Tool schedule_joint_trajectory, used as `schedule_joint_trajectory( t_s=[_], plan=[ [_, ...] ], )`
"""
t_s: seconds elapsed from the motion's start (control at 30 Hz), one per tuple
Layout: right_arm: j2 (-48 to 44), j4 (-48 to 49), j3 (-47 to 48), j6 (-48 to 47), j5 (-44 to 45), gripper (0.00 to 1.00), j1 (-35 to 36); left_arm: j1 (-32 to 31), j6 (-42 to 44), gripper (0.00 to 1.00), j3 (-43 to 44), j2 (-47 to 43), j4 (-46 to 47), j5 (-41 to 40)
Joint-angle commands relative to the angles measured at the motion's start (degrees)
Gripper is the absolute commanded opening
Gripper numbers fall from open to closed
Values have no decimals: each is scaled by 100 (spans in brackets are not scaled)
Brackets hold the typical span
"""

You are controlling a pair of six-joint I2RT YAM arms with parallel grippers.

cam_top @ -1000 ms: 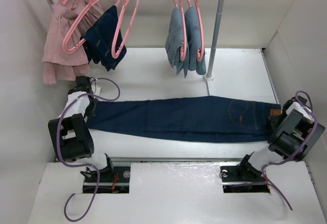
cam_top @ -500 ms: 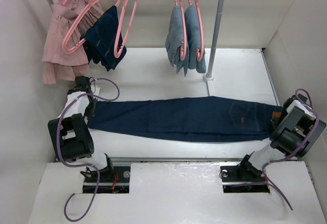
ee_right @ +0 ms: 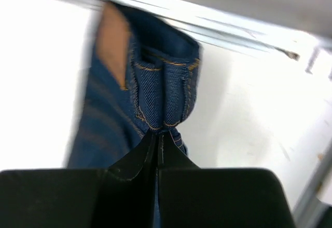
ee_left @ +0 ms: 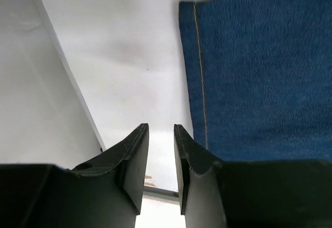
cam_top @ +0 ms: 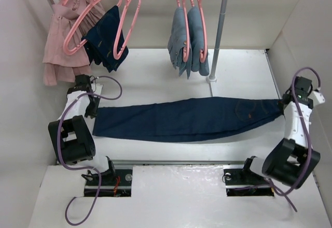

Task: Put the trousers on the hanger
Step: Fold the trousers at the center of the board.

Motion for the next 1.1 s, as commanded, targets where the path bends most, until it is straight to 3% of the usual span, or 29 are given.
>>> schedule_joint_trajectory(
  t_s=[0.0,0.17,0.37,0.57,0.93,1.03,1.07],
  plan=[
    [-404,365,494,-282,860,0,771,-96,5,24,228,10,-231,292],
    [-721,365,1108,-397,2415,0,2343,-316,-56,25,-219,10,-117,292],
    [-1054,364,1935,-1045,3505,0,3488,-544,-179,26,-475,71,86,239],
    [-1450,1094,2332,-2355,3630,0,4605,-650,-232,26,-476,255,191,239],
    [-1890,893,2524,-3948,3200,0,4851,-967,-285,27,-353,308,25,370],
    [-1785,672,2595,-3800,3102,0,5797,-1203,-399,27,-238,369,-28,424],
    [-1784,603,2500,-3668,3642,0,6227,-1265,-399,27,-238,422,-29,424]
  ],
)
